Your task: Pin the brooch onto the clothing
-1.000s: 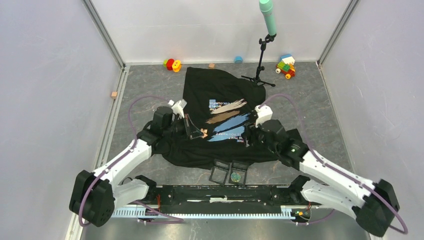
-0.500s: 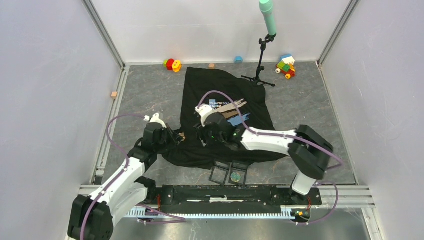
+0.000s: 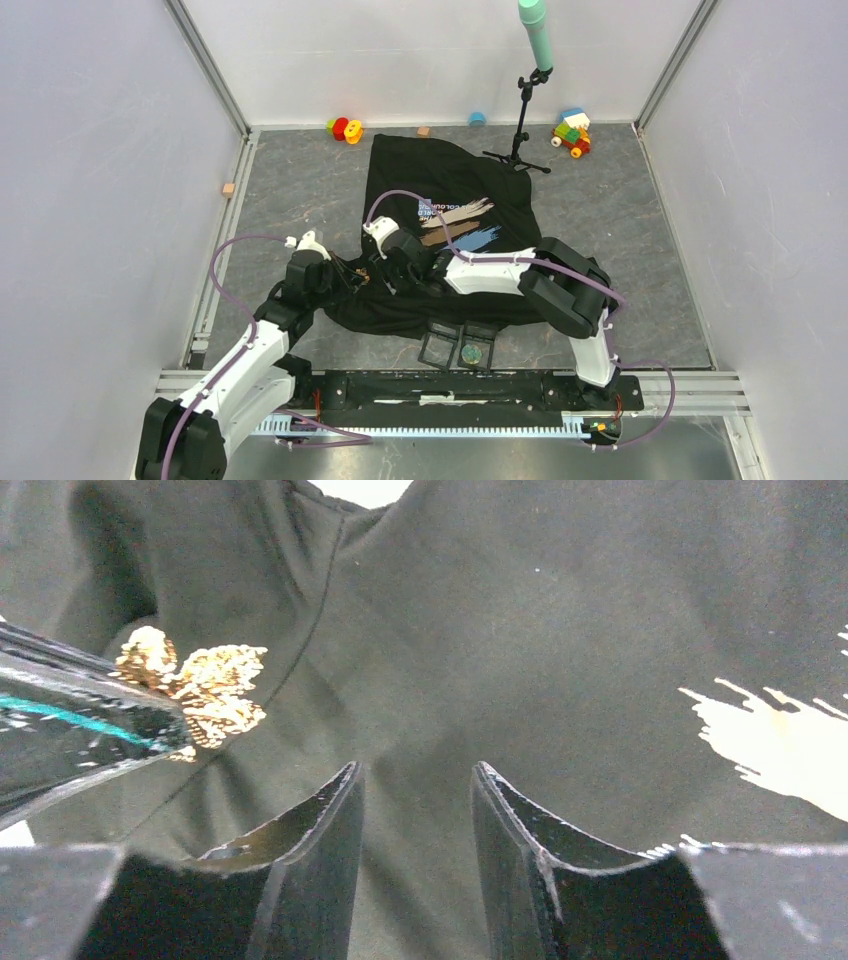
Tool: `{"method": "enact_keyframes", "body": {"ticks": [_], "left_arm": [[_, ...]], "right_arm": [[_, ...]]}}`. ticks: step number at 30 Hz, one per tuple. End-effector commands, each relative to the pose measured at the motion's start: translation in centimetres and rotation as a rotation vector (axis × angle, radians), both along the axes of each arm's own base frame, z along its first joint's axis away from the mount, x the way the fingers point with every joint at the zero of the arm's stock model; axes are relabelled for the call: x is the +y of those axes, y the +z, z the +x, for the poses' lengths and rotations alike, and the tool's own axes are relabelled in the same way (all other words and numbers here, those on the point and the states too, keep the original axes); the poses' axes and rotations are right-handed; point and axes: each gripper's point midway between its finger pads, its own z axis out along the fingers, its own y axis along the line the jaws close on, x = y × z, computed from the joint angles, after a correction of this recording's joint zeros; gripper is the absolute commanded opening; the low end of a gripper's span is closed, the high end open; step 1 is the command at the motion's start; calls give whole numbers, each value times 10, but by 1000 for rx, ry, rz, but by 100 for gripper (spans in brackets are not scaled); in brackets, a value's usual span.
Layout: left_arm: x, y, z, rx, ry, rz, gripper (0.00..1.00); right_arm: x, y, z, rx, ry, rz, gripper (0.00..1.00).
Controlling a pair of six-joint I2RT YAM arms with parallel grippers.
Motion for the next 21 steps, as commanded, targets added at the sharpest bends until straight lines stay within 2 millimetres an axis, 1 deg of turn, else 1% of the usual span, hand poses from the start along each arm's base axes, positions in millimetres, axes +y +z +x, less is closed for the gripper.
{"method": "enact_keyframes", "body": {"ticks": [1,6,7,10,11,13,14,16,19,21], "left_arm": [[-5,15,9,-43,-4,-36,2],[-9,20,9,-52,-31,-39,2],[-9,20,8,-52,-35,-38,2],[-11,18,8,-45,-62,-24,2],[-11,16,8,-38,-72,-14,2],[-12,11,8,-18,-89,3,2],[-13,9,7,-8,-98,9,2],[-14,4,7,5,-108,20,2],[-14,0,8,16,-118,45,2],[-17,-3,8,26,-130,54,2]], "right_arm": [[5,-3,11,-38,-13,-30,46],[1,-16,13,-27,-46,-61,42],[-4,-22,10,-10,-47,-89,42],[-8,-32,7,10,-53,-107,39],[-9,-35,5,17,-52,-111,37],[-12,-38,3,27,-58,-112,28],[-12,-38,2,29,-59,-105,24],[-14,-37,-2,37,-55,-92,20],[-8,-25,-4,24,-43,-22,12],[-6,-19,-6,22,-34,12,8]]}}
